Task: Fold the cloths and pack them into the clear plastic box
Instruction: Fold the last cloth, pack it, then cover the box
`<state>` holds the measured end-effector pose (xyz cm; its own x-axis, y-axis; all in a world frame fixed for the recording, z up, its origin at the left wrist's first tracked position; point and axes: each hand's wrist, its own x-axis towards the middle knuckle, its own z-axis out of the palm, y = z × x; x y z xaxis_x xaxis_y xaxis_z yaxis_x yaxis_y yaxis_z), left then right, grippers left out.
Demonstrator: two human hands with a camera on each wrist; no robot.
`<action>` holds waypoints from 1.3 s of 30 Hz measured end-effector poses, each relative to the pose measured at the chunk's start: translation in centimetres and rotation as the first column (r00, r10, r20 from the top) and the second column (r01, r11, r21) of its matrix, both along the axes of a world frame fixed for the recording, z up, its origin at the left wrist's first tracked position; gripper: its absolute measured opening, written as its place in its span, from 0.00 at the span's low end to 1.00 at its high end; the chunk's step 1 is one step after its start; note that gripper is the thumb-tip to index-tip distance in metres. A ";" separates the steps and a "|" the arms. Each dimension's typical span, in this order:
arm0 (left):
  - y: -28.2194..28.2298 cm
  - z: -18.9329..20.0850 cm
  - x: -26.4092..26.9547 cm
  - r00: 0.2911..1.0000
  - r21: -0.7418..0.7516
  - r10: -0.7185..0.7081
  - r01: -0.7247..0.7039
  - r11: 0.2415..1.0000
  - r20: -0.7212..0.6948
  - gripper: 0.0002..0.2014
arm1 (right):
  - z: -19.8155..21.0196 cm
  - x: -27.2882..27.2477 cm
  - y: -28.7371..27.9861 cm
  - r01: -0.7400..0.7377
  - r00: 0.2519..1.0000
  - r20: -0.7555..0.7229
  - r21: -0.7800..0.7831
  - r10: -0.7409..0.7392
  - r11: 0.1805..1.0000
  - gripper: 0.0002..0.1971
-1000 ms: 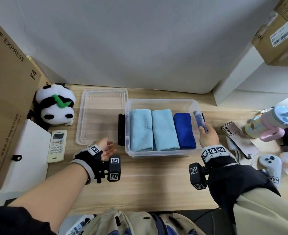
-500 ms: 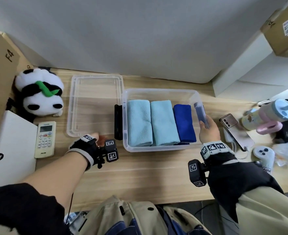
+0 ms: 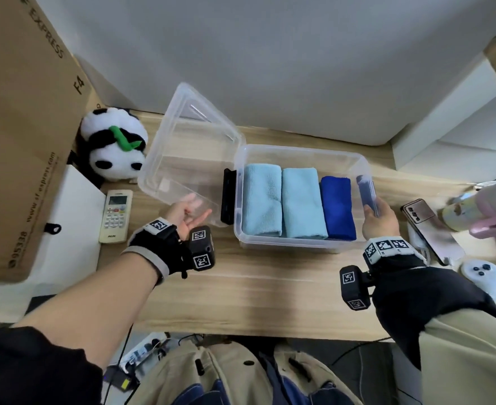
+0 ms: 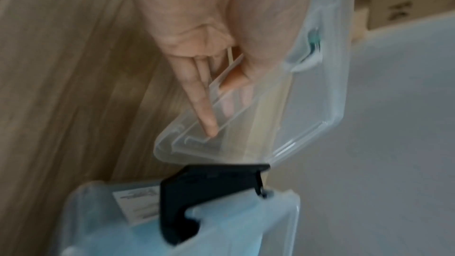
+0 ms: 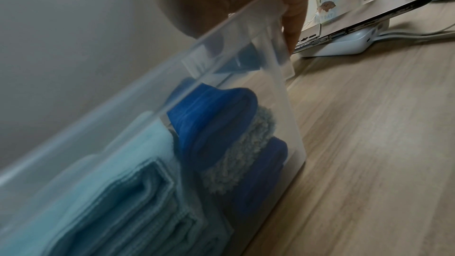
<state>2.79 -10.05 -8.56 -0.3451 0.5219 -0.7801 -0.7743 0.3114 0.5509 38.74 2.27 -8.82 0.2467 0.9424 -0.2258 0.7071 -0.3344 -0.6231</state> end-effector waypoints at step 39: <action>2.7 7.7 1.2 0.504 -0.025 -0.271 0.442 0.897 -0.820 0.14 | 6.7 -1.2 0.7 -0.179 0.556 -0.830 -0.160 -0.034 0.971 0.19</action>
<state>4.03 -7.39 -0.89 -0.5223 0.8344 -0.1759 0.1564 0.2966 0.9421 37.50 2.93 -2.15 -0.2150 0.8529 -0.4757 -0.0523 -0.4965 -0.8665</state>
